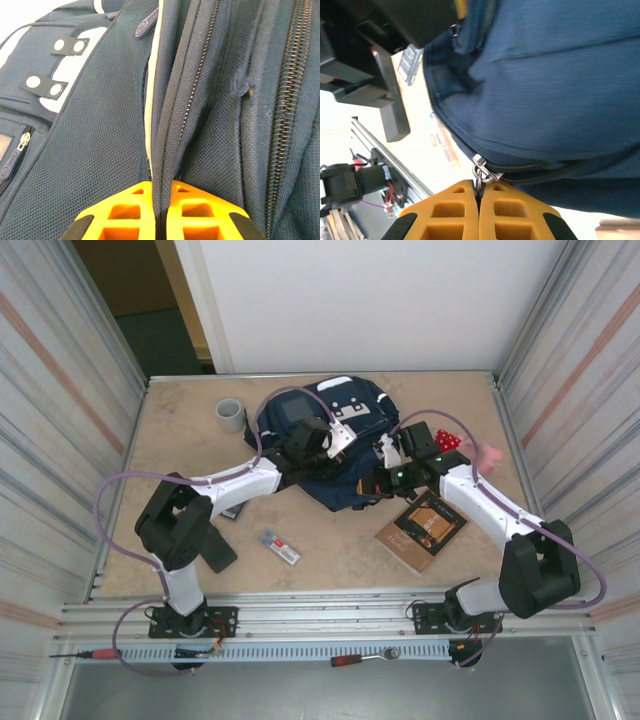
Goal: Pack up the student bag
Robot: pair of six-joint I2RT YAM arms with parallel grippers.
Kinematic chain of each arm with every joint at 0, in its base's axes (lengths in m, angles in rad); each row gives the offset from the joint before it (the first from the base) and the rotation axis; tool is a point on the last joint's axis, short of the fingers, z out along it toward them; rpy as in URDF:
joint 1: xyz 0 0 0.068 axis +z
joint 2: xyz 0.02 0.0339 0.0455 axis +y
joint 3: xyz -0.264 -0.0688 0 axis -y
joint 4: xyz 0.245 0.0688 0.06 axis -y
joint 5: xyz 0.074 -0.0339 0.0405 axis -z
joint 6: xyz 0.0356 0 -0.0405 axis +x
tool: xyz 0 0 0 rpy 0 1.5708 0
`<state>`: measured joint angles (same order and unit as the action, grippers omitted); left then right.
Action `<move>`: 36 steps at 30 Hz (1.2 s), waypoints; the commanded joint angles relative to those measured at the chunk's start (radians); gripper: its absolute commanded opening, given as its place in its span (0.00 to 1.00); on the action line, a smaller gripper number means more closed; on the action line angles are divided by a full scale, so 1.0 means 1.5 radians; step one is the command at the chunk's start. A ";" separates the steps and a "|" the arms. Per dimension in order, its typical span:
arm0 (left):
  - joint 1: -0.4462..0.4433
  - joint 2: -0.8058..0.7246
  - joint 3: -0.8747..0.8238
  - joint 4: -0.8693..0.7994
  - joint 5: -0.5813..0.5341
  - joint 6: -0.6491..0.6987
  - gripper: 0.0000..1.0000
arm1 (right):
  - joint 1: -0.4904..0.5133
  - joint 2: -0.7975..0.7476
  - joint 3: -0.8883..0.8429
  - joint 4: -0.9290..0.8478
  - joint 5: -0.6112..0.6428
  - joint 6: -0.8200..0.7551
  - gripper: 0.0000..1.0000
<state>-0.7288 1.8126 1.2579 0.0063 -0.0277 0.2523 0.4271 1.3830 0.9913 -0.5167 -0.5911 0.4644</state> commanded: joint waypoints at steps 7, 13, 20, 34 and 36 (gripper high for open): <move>0.014 -0.018 0.013 0.133 0.032 -0.032 0.00 | 0.039 -0.009 -0.019 0.092 -0.013 0.124 0.19; 0.055 -0.051 -0.047 0.205 0.190 0.025 0.00 | -0.063 -0.085 -0.112 0.139 -0.053 0.168 0.63; 0.097 -0.070 -0.053 0.190 0.357 0.100 0.00 | -0.159 -0.112 -0.167 0.222 -0.106 0.216 0.71; 0.112 -0.075 -0.055 0.176 0.451 0.137 0.00 | -0.121 -0.017 -0.135 0.483 -0.079 0.378 0.68; 0.112 -0.071 -0.048 0.170 0.449 0.130 0.00 | -0.110 -0.016 -0.134 0.499 -0.054 0.391 0.46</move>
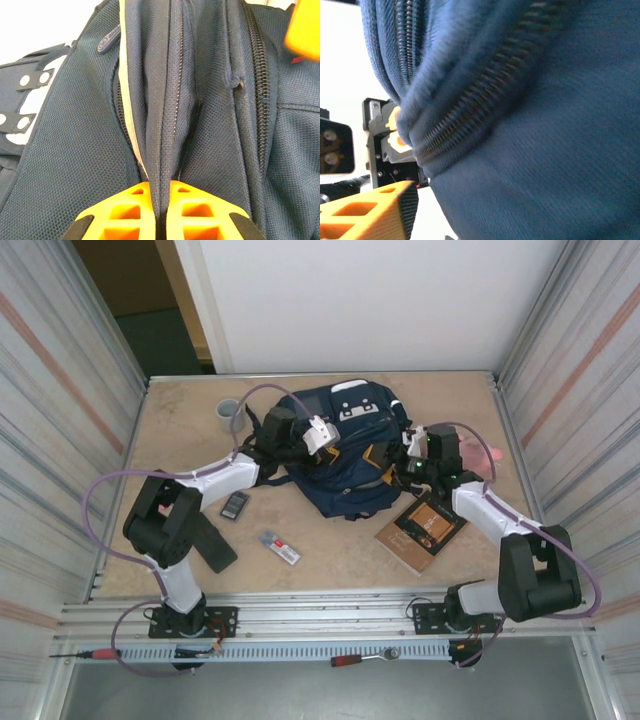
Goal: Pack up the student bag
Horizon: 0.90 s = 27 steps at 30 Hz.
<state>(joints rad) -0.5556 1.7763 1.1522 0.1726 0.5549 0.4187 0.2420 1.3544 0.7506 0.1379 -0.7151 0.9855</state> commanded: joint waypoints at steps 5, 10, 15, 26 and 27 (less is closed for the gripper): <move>-0.004 -0.098 0.018 0.008 -0.041 -0.101 0.33 | 0.037 -0.013 0.013 0.092 0.090 0.072 0.09; -0.023 -0.212 -0.041 -0.108 -0.152 -0.208 0.53 | 0.066 -0.025 0.025 0.086 0.123 0.059 0.00; -0.082 -0.285 -0.073 -0.246 -0.248 -0.344 0.57 | 0.089 -0.051 0.043 0.033 0.160 0.024 0.00; -0.171 -0.287 -0.158 -0.239 -0.236 -0.554 0.58 | 0.111 -0.070 0.046 0.014 0.159 -0.021 0.00; -0.171 -0.282 -0.153 -0.240 -0.228 -0.550 0.58 | 0.112 -0.070 0.046 0.015 0.158 -0.022 0.00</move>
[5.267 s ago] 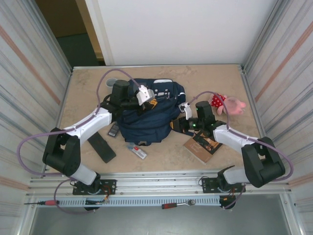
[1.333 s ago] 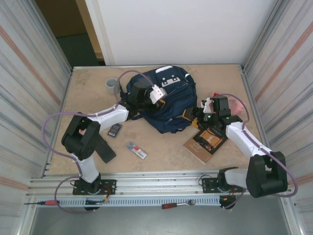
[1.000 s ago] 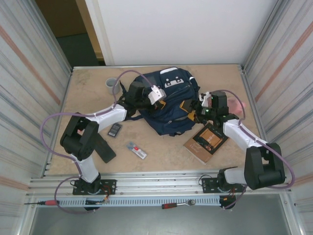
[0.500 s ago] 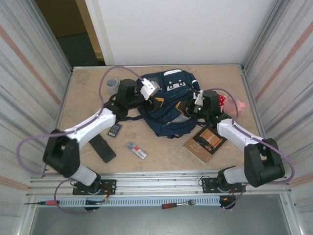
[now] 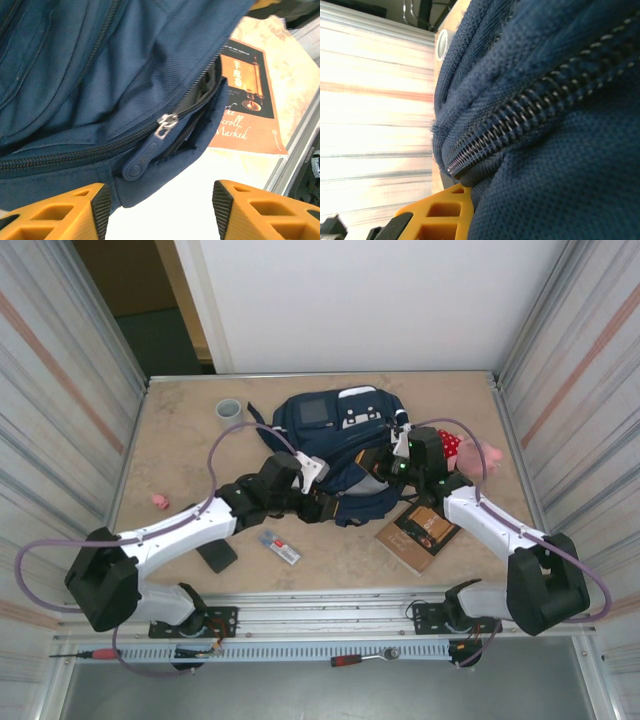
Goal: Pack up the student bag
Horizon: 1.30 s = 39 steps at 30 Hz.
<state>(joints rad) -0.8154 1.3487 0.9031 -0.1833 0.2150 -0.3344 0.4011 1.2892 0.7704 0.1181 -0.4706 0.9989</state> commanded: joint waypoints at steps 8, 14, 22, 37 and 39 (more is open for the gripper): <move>0.003 0.049 0.029 0.012 0.028 -0.040 0.54 | 0.006 -0.026 0.035 0.045 -0.019 -0.033 0.00; 0.003 0.081 0.057 0.025 0.083 -0.025 0.51 | 0.008 -0.023 0.040 0.057 -0.029 -0.034 0.00; 0.003 0.103 0.063 0.031 0.097 -0.021 0.29 | 0.011 -0.017 0.051 0.053 -0.039 -0.039 0.00; 0.005 0.100 0.049 -0.032 -0.061 -0.019 0.09 | 0.011 -0.023 0.060 0.024 -0.043 -0.059 0.00; 0.009 0.093 0.037 -0.036 -0.071 -0.016 0.03 | 0.008 -0.027 0.062 0.012 -0.042 -0.064 0.00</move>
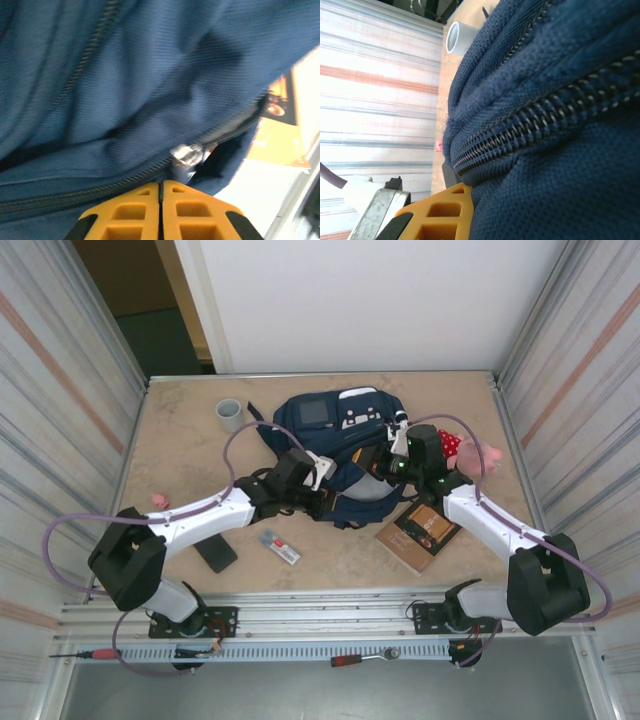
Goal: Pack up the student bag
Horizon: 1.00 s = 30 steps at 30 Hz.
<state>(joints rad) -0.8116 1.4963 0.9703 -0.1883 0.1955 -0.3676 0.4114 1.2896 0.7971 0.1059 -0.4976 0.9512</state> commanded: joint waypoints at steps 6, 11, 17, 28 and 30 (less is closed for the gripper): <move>0.039 -0.053 -0.065 -0.032 -0.069 0.003 0.00 | -0.051 -0.051 0.045 -0.019 -0.058 -0.042 0.00; 0.048 -0.081 -0.092 0.037 0.023 0.026 0.06 | -0.067 -0.055 0.055 -0.042 -0.076 -0.047 0.00; -0.018 -0.086 -0.070 0.074 -0.018 -0.055 0.39 | -0.020 -0.043 0.065 -0.030 -0.034 -0.025 0.00; -0.108 -0.092 -0.058 0.085 -0.245 -0.154 0.45 | 0.033 -0.047 0.093 -0.032 0.041 -0.008 0.00; -0.109 -0.087 -0.055 0.093 -0.246 -0.154 0.45 | 0.040 -0.044 0.096 -0.035 0.047 -0.009 0.00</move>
<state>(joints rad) -0.9710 1.3796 0.8524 -0.0879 -0.0879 -0.5556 0.4530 1.2541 0.8745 -0.0093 -0.4404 0.9344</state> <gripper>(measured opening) 0.451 0.069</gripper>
